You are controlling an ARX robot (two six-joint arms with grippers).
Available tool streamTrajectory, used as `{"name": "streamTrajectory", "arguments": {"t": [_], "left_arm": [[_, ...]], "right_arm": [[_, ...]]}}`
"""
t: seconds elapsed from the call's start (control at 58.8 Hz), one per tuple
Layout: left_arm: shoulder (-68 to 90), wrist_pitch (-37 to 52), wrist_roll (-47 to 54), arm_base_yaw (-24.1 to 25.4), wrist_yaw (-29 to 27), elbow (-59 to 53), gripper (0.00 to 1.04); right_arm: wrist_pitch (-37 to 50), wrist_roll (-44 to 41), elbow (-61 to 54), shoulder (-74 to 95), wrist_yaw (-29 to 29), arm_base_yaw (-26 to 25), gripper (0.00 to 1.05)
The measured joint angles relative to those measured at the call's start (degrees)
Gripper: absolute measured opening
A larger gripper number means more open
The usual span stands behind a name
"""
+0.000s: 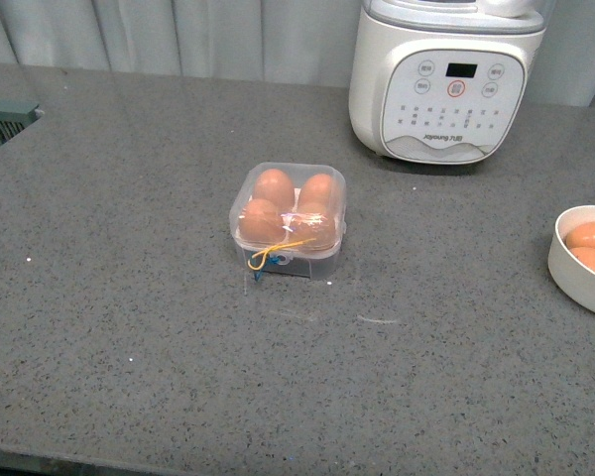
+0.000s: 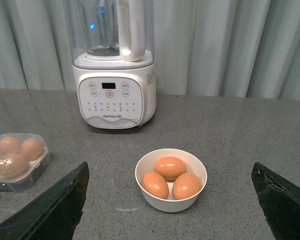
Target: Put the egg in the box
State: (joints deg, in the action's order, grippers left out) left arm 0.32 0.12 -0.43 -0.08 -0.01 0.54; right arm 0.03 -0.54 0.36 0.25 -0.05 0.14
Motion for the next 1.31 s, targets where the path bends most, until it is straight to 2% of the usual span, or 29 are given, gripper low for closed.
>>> {"name": "streamTrajectory", "arguments": {"t": [0.374,0.476,0.51,0.629,0.782,0.816,1.309], "left_arm": [[0.0,0.0,0.0,0.0,0.0,0.0,0.04],[-0.1,0.0,0.0,0.0,0.0,0.0,0.23],[-0.1,0.0,0.0,0.0,0.0,0.0,0.33],[-0.1,0.0,0.0,0.0,0.0,0.0,0.57],[-0.1,0.0,0.0,0.0,0.0,0.0,0.96],[-0.1,0.0,0.0,0.0,0.0,0.0,1.00],[-0.1,0.0,0.2,0.0,0.0,0.0,0.98]], "right_arm": [[0.0,0.0,0.0,0.0,0.0,0.0,0.95],[0.0,0.0,0.0,0.0,0.0,0.0,0.95],[0.0,0.0,0.0,0.0,0.0,0.0,0.95],[0.0,0.0,0.0,0.0,0.0,0.0,0.95],[0.0,0.0,0.0,0.0,0.0,0.0,0.95],[0.0,0.0,0.0,0.0,0.0,0.0,0.95],[0.0,0.0,0.0,0.0,0.0,0.0,0.95]]}}
